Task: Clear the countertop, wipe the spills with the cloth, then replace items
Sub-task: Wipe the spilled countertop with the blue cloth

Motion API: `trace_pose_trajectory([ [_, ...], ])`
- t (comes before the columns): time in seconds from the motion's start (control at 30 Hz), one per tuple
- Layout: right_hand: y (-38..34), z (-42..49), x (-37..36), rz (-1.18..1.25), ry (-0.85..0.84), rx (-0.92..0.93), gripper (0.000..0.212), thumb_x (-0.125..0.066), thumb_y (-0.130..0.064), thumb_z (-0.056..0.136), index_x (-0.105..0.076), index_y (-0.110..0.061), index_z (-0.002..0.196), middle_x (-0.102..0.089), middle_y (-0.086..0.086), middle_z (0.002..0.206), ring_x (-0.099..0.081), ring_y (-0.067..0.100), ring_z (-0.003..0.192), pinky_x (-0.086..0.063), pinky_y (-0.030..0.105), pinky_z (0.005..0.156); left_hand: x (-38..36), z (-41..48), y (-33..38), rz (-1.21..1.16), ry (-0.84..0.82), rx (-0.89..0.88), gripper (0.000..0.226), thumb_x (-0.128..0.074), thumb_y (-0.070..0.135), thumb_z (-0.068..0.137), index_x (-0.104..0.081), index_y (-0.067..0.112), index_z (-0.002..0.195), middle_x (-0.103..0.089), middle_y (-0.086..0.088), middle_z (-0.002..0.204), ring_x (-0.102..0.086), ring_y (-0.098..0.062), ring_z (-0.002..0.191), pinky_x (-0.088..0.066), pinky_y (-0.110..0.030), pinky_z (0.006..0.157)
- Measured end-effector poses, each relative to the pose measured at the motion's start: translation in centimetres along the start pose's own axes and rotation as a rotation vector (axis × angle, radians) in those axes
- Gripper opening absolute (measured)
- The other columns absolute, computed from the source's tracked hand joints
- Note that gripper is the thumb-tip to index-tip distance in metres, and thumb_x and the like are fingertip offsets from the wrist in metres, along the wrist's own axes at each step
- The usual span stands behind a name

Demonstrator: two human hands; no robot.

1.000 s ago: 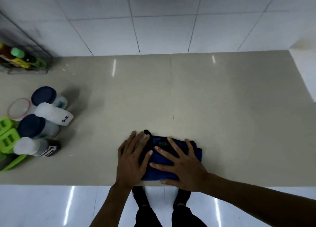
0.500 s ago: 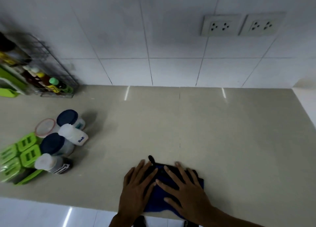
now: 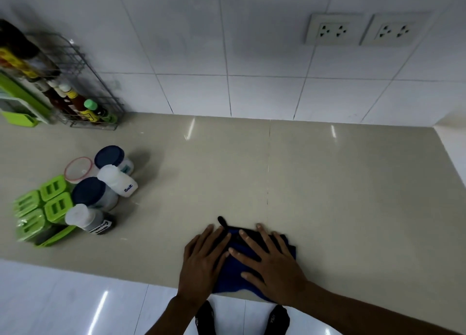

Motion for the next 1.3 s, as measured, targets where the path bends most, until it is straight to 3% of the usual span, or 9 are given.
trace_pose_trajectory([
  [0.3, -0.9, -0.6, 1.5, -0.105, -0.025, -0.094, 0.069, -0.036, -0.076, 0.103, -0.022, -0.051, 0.166, -0.025, -0.006, 0.177, -0.026, 0.039, 0.157, -0.045, 0.061, 0.11, 1.4, 0.3, 1.0, -0.033, -0.155, 0.006, 0.045, -0.055, 0.043, 0.103, -0.065, 0.04, 0.147, -0.06, 0.012, 0.158, -0.057, -0.02, 0.148, -0.042, -0.038, 0.111],
  [0.47, -3.1, 0.1, 4.5, -0.151, -0.055, -0.25, 0.078, -0.05, -0.088, 0.082, -0.046, -0.057, 0.154, -0.058, -0.015, 0.157, -0.04, 0.034, 0.143, -0.067, 0.048, 0.081, 4.7, 1.9, 1.7, -0.071, -0.296, 0.029, 0.077, -0.105, 0.05, 0.049, -0.079, 0.05, 0.122, -0.076, 0.017, 0.135, -0.077, -0.012, 0.121, -0.065, -0.033, 0.082],
  [0.63, -5.5, 0.2, 6.8, -0.073, -0.201, -0.414, 0.098, -0.072, -0.094, 0.052, -0.048, -0.067, 0.143, -0.053, -0.007, 0.157, -0.068, 0.03, 0.132, -0.068, 0.047, 0.073, 8.8, 2.1, 2.8, -0.041, -0.288, -0.064, 0.045, -0.075, 0.061, 0.063, -0.082, 0.055, 0.107, -0.081, 0.019, 0.122, -0.08, -0.006, 0.107, -0.063, -0.025, 0.069],
  [0.8, -8.0, -0.3, 5.9, 0.176, -0.281, -0.569, 0.079, -0.046, -0.07, 0.101, 0.003, -0.063, 0.162, 0.024, -0.012, 0.177, 0.025, 0.031, 0.163, -0.021, 0.067, 0.127, 9.9, -0.8, 3.6, -0.071, -0.375, -0.125, 0.069, -0.087, 0.085, 0.036, -0.08, 0.063, 0.101, -0.077, 0.034, 0.116, -0.077, 0.009, 0.102, -0.058, -0.01, 0.069],
  [0.9, -8.9, -1.1, 7.1, -0.037, -0.065, -0.506, 0.089, -0.075, -0.091, 0.052, -0.061, -0.066, 0.136, -0.03, -0.016, 0.174, 0.03, 0.03, 0.16, -0.063, 0.065, 0.078, 9.1, -2.1, 3.4, -0.026, -0.372, -0.086, 0.074, -0.089, 0.082, 0.038, -0.08, 0.06, 0.108, -0.076, 0.032, 0.122, -0.077, 0.006, 0.106, -0.058, -0.012, 0.07],
  [1.0, -8.6, -2.0, 6.9, -0.091, 0.173, -0.523, 0.088, -0.076, -0.085, 0.032, -0.078, -0.054, 0.114, -0.076, -0.015, 0.125, 0.018, 0.027, 0.166, -0.062, 0.048, 0.045, 7.8, -2.6, 3.9, -0.027, -0.371, -0.012, 0.078, -0.094, 0.072, 0.038, -0.08, 0.056, 0.113, -0.076, 0.028, 0.127, -0.078, 0.002, 0.109, -0.06, -0.015, 0.073],
  [1.07, -8.6, -1.9, 7.2, -0.01, -0.081, -0.546, 0.087, -0.064, -0.089, 0.059, -0.06, -0.06, 0.14, -0.06, -0.007, 0.155, 0.016, 0.026, 0.166, -0.062, 0.066, 0.079, 7.1, -2.9, 4.4, -0.016, -0.362, 0.042, 0.078, -0.097, 0.069, 0.037, -0.08, 0.058, 0.112, -0.077, 0.028, 0.126, -0.078, 0.002, 0.108, -0.06, -0.016, 0.072],
  [1.13, -8.6, -1.7, 6.4, 0.128, -0.283, -0.531, 0.08, -0.048, -0.079, 0.094, -0.01, -0.061, 0.163, 0.002, -0.012, 0.18, 0.016, 0.029, 0.166, -0.029, 0.068, 0.124, 6.8, -3.1, 4.7, -0.048, -0.333, 0.082, 0.078, -0.098, 0.068, 0.032, -0.079, 0.062, 0.107, -0.077, 0.028, 0.124, -0.078, 0.003, 0.105, -0.061, -0.017, 0.07],
  [1.3, -10.7, 0.5, 5.9, 0.233, -0.414, -0.504, 0.076, -0.045, -0.059, 0.107, -0.004, -0.044, 0.17, 0.024, -0.014, 0.176, 0.015, 0.035, 0.166, -0.02, 0.057, 0.131, 9.7, -3.0, 3.8, -0.147, -0.48, 0.183, 0.052, -0.078, 0.047, 0.086, -0.069, 0.049, 0.137, -0.052, 0.014, 0.164, -0.059, -0.012, 0.144, -0.052, -0.039, 0.108],
])
Point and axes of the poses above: each hand's wrist, its own z-axis towards the middle knuckle, its own x-axis out of the back of the hand, y = z × x, the point moved 1 cm from there along z, towards the middle knuckle
